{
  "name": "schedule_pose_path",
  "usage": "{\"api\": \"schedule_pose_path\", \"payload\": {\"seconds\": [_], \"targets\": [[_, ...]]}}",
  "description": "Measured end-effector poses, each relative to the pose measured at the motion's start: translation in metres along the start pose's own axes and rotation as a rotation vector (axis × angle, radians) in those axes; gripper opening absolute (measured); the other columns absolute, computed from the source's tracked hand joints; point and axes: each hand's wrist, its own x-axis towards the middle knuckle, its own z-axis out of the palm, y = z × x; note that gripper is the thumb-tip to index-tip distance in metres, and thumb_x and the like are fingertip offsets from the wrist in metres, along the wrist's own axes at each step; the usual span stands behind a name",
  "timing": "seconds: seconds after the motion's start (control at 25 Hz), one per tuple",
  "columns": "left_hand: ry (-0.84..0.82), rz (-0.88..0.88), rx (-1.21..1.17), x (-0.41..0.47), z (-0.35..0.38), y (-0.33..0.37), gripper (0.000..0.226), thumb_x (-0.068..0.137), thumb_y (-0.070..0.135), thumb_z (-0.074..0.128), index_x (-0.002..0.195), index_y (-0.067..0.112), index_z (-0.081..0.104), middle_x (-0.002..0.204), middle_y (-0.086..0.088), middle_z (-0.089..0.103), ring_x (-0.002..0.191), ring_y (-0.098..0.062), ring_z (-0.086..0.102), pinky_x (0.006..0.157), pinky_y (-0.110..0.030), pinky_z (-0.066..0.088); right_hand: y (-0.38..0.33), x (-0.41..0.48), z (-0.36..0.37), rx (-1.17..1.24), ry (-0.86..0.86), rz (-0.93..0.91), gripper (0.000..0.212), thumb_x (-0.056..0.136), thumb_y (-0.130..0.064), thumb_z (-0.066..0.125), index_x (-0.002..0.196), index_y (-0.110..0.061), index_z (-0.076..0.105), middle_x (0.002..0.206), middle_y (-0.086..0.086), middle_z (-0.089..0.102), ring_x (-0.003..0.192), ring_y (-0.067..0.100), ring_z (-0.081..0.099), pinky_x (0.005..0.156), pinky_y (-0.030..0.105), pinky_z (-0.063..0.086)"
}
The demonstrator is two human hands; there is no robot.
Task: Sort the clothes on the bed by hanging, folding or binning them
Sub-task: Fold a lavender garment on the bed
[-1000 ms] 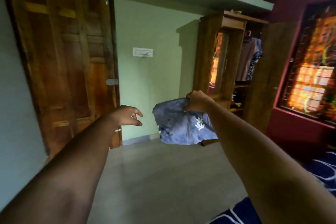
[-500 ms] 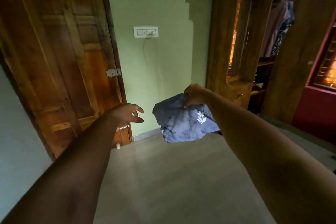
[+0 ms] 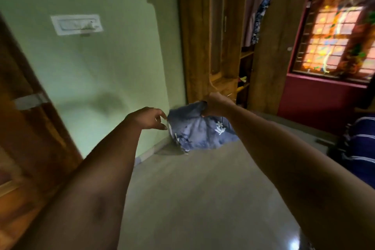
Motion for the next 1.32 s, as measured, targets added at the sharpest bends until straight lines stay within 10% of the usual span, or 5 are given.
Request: {"api": "schedule_pose_path", "payload": {"seconds": [0.72,1.32], "targets": [[-0.247,0.665,-0.095,0.642,0.045,0.267,0.062,0.079,0.034,0.077,0.132,0.026,0.047,0.126,0.004,0.051,0.103,-0.013,0.049,0.079,-0.024,0.042,0.479,0.280,0.007,-0.003,0.021,0.645,0.032,0.068,-0.035,0.066,0.098,-0.025,0.066,0.083,-0.001,0.058,0.081,0.025,0.062,0.070,0.034,0.054],[-0.312,0.680,0.004,1.087,0.061,0.538,0.083,0.067,0.037,0.085,0.137,0.032,0.041,0.139,0.000,0.046,0.123,-0.019,0.048,0.102,-0.037,0.044,0.907,0.554,-0.027,-0.095,-0.011,0.508,0.042,0.076,-0.032,0.071,0.116,-0.025,0.063,0.108,0.005,0.065,0.088,0.024,0.060,0.069,0.029,0.044]]}}
